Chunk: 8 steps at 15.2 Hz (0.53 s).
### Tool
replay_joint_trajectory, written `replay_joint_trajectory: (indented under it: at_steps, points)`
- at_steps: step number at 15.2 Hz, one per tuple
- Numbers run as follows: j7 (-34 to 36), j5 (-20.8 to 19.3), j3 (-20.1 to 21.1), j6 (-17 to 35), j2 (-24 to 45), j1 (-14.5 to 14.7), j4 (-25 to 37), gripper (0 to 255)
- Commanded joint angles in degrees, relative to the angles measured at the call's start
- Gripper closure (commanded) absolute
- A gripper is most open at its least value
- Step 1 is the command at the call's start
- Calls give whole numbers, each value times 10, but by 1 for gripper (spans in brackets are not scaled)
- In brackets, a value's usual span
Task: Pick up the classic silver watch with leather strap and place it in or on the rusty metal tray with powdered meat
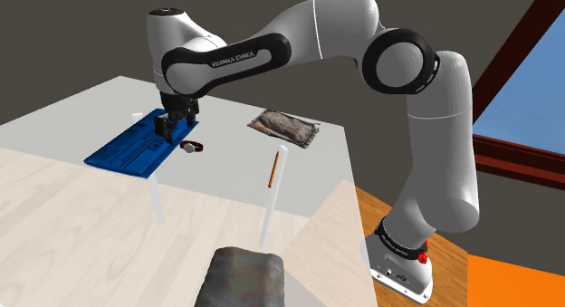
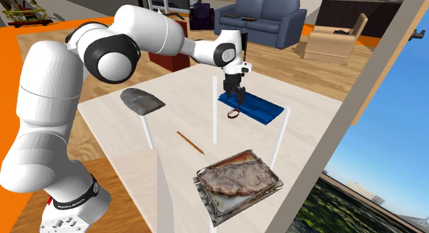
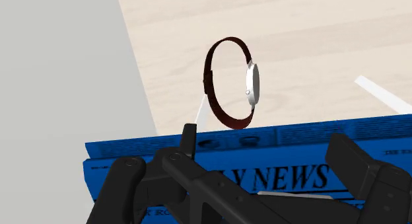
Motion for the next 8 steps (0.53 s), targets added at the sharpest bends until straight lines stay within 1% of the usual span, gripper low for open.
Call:
replay_joint_trajectory:
  at_steps: [1, 5, 8]
  points:
    - [1, -3, -2, 9, 10, 1, 1, 0]
    - [4, -8, -5, 35, 26, 0, -9, 0]
    - [4, -8, -5, 35, 26, 0, -9, 0]
